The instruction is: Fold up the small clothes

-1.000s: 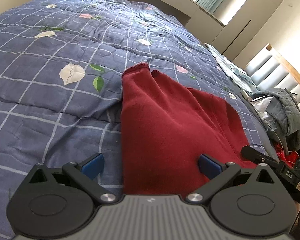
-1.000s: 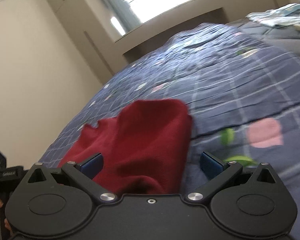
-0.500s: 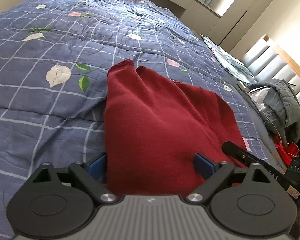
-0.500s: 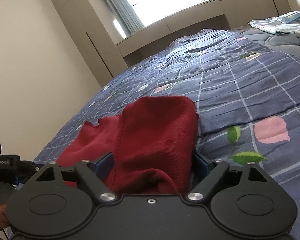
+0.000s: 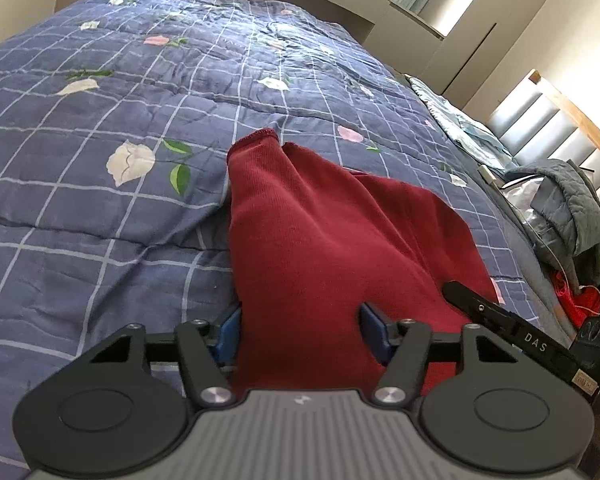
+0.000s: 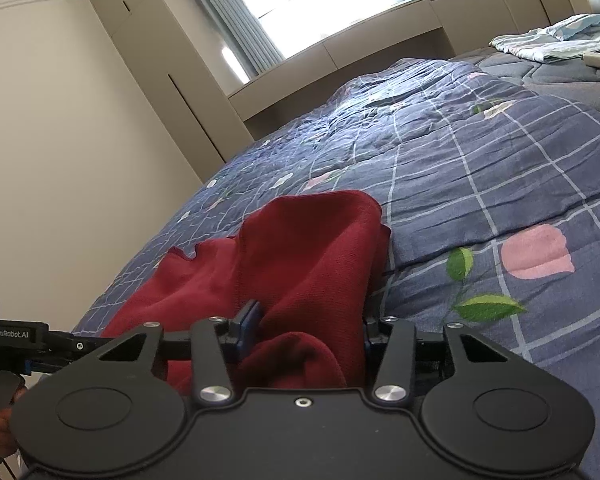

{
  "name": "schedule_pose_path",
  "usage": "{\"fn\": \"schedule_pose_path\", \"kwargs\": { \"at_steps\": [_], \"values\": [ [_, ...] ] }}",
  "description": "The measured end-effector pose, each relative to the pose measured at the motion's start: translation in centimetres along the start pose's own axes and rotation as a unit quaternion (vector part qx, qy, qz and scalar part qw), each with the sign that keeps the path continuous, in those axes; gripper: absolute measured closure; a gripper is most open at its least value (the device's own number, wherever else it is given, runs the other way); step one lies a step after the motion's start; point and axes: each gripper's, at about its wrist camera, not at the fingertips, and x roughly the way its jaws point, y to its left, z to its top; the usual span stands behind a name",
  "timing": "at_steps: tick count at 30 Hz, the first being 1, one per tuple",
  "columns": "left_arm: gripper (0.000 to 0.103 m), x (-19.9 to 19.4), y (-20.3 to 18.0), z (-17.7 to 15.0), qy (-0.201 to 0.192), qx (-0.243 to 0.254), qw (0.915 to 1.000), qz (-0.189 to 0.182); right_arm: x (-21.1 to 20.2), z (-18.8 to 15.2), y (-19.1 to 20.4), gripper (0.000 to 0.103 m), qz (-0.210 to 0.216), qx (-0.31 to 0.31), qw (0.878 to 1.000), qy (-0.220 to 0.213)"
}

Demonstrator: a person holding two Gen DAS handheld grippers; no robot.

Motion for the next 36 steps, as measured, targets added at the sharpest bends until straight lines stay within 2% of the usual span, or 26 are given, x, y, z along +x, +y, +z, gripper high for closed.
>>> {"fn": "schedule_pose_path", "kwargs": {
  "at_steps": [4, 6, 9, 13, 17, 19, 23, 24, 31, 36],
  "values": [
    [0.050, -0.3, -0.5, 0.1, -0.002, 0.007, 1.0000, 0.001, 0.0, 0.0, 0.1, 0.058, -0.002, -0.004, 1.000, 0.001],
    [0.057, -0.5, -0.7, 0.2, -0.002, 0.015, 0.9999, 0.002, -0.2, 0.2, 1.0, 0.070, -0.005, -0.024, 1.000, -0.001],
    [0.064, -1.0, -1.4, 0.6, -0.004, 0.034, 0.9994, 0.006, -0.4, 0.3, 2.1, 0.078, -0.016, -0.046, 0.999, -0.002],
    [0.068, -2.0, -1.9, 1.1, -0.013, 0.048, 0.9987, 0.000, -0.9, 1.0, 4.0, 0.082, -0.033, -0.063, 0.997, -0.011],
    [0.070, -3.3, -1.3, 2.0, -0.023, 0.048, 0.9985, -0.012, -1.1, 2.4, 6.2, 0.083, -0.017, -0.080, 0.996, -0.027],
    [0.070, -4.1, -0.8, 2.4, -0.035, 0.050, 0.9981, -0.003, -0.6, 2.9, 7.6, 0.083, -0.007, -0.091, 0.995, -0.027],
    [0.070, -5.8, 1.3, 3.2, -0.059, 0.044, 0.9971, 0.019, 1.1, 3.0, 9.8, 0.083, 0.007, -0.111, 0.994, -0.022],
    [0.070, -6.2, 2.0, 3.5, -0.064, 0.041, 0.9968, 0.025, 2.6, 2.9, 11.4, 0.083, 0.018, -0.114, 0.993, -0.017],
    [0.070, -9.9, 8.6, 4.8, -0.104, -0.007, 0.9928, 0.059, 7.0, 2.4, 16.1, 0.083, 0.055, -0.119, 0.991, -0.011],
    [0.069, -10.5, 12.6, 4.6, -0.110, -0.037, 0.9900, 0.079, 10.6, 0.8, 19.4, 0.083, 0.066, -0.138, 0.988, 0.013]
  ]
}}
